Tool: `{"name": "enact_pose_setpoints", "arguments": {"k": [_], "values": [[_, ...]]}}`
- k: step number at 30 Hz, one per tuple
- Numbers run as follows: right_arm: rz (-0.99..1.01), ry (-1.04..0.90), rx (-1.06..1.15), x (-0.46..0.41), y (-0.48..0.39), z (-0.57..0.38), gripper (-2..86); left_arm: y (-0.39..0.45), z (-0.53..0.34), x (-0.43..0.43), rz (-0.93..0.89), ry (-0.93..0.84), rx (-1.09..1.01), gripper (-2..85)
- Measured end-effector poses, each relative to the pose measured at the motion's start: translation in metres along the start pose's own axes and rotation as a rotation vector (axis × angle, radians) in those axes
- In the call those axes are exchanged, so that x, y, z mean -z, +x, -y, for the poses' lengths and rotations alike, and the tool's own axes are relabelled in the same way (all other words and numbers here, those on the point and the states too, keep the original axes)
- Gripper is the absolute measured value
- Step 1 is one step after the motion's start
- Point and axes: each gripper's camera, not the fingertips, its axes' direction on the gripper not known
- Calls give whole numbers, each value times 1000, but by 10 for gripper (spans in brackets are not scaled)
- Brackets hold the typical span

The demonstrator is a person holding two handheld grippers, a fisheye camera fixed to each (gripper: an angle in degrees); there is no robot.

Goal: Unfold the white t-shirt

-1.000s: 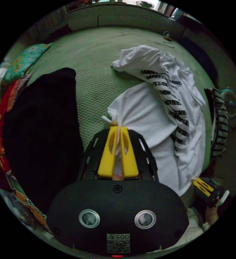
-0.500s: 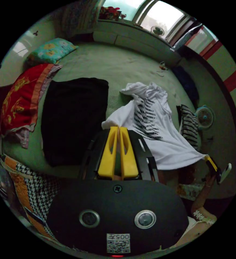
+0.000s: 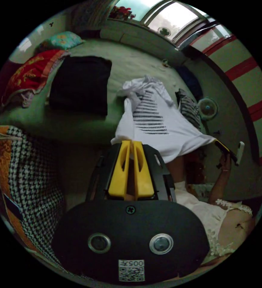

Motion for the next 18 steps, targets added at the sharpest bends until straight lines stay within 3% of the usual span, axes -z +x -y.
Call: {"name": "enact_pose_setpoints", "arguments": {"k": [5,12,18], "values": [[19,-170,-20,-52,27,2,10,0,-5,-4,127,6,46,35],[53,-50,66,-79,10,83,51,42,87,-17,255,90,-175,127],[80,-46,173,-188,-38,189,123,81,183,-86,252,56,-363,166]]}}
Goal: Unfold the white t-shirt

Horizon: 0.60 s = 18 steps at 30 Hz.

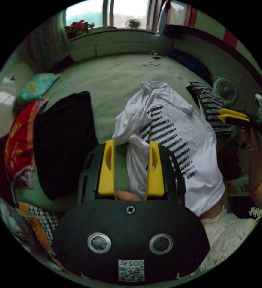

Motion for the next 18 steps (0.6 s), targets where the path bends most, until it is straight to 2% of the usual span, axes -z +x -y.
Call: {"name": "enact_pose_setpoints", "arguments": {"k": [4,11,13,18], "values": [[-44,-21,20,-86,5,77,139,6,45,-41,-21,0,-47,173],[-199,-122,-52,-225,43,155,73,-3,76,-85,-29,-61,-40,123],[-205,-151,-57,-247,54,157,60,-9,83,-89,-49,-51,-16,88],[-220,-27,-99,-223,88,153,-11,-21,102,-73,-126,2,-45,43]]}}
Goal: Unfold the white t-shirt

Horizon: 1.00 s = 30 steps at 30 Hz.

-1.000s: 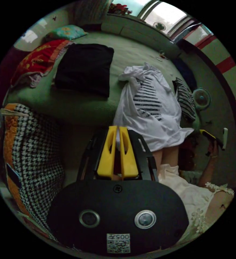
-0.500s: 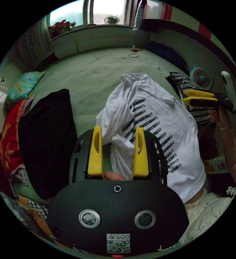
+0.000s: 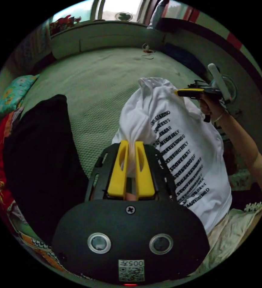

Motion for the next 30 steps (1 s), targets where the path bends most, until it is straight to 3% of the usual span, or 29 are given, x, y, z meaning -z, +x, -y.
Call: {"name": "enact_pose_setpoints", "arguments": {"k": [14,19,24,30], "values": [[-154,103,-359,31,188,63,-16,-63,169,32,312,75,150,25],[-96,22,-467,-13,217,69,3,-92,207,-11,389,-18,304,93],[-102,-45,-456,-52,212,54,46,-112,188,-27,199,4,366,132],[-62,-10,-166,-29,162,6,116,-99,129,-12,116,30,242,133]]}}
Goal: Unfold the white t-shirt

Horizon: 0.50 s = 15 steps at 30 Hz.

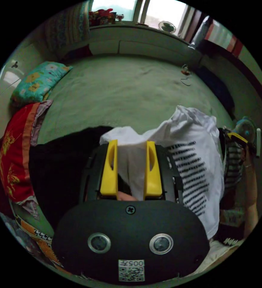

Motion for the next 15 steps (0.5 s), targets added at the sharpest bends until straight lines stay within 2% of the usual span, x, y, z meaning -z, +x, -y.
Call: {"name": "enact_pose_setpoints", "arguments": {"k": [2,5,9,15], "values": [[74,-2,100,17,-17,-41,119,1,-23,6,-7,15,-1,121],[128,35,105,34,-24,-83,111,-6,-39,12,42,19,47,113],[200,-37,94,29,-29,-103,104,-7,-35,14,15,-25,101,101],[274,-40,177,20,-60,-106,110,25,-27,-13,4,-68,-2,125]]}}
